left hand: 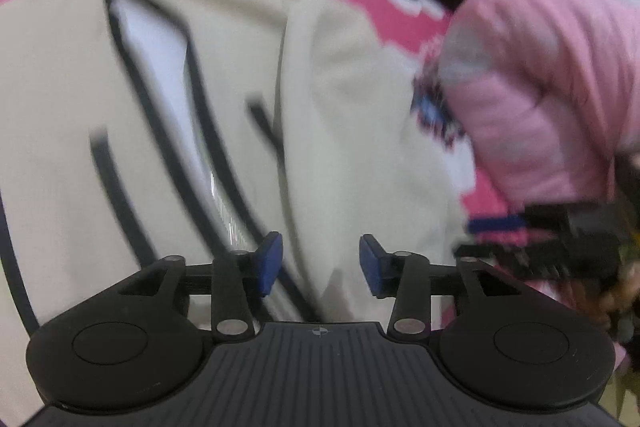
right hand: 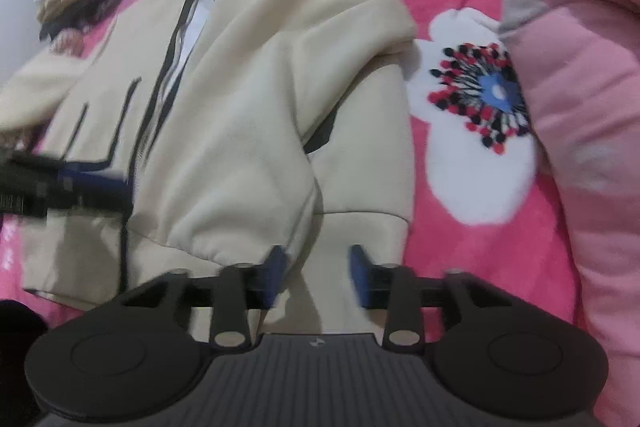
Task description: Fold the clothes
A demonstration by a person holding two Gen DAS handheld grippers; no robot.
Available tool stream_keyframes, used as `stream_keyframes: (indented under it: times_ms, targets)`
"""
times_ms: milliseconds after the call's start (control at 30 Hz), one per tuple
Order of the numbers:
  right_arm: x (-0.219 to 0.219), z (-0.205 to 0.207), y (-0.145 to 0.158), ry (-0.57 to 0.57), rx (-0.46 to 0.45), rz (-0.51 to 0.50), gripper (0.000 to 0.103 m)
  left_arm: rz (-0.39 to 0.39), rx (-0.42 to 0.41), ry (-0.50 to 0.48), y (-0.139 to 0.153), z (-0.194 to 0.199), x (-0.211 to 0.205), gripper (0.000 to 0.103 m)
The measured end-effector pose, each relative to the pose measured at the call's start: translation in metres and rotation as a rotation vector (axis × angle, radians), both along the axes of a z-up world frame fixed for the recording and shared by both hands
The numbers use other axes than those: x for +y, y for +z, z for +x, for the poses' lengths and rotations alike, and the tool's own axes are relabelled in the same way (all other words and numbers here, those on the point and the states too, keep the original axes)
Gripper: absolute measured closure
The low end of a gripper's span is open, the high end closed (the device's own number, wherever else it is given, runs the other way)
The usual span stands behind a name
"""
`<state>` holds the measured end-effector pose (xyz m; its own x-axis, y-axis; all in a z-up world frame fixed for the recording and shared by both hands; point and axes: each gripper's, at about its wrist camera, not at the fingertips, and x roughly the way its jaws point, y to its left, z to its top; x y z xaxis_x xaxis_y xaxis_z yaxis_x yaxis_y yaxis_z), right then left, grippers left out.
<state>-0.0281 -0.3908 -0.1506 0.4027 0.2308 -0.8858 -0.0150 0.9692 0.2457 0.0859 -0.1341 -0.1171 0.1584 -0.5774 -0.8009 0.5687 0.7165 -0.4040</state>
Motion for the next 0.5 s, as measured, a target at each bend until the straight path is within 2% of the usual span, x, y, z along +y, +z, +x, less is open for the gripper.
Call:
stream_keyframes:
  times_ms: [100, 133, 200, 267, 500]
  targets:
    - [-0.016, -0.004, 0.023, -0.039, -0.058, 0.033, 0.044, -0.021, -0.072, -0.022, 0.014, 0.035, -0.026, 0.052]
    - [-0.019, 0.002, 0.022, -0.064, -0.068, 0.043, 0.038, -0.016, -0.095, -0.035, 0.016, 0.047, -0.040, 0.052]
    - [-0.024, 0.016, 0.017, -0.117, -0.083, 0.065, 0.033, -0.001, -0.136, -0.063, 0.016, 0.070, -0.073, 0.050]
    - [-0.030, 0.031, 0.011, -0.171, -0.098, 0.087, 0.033, 0.021, -0.149, -0.081, 0.010, 0.097, -0.102, 0.048]
    - [-0.048, 0.080, -0.008, -0.357, -0.151, 0.164, 0.035, 0.045, -0.029, -0.049, -0.017, 0.182, -0.165, 0.048]
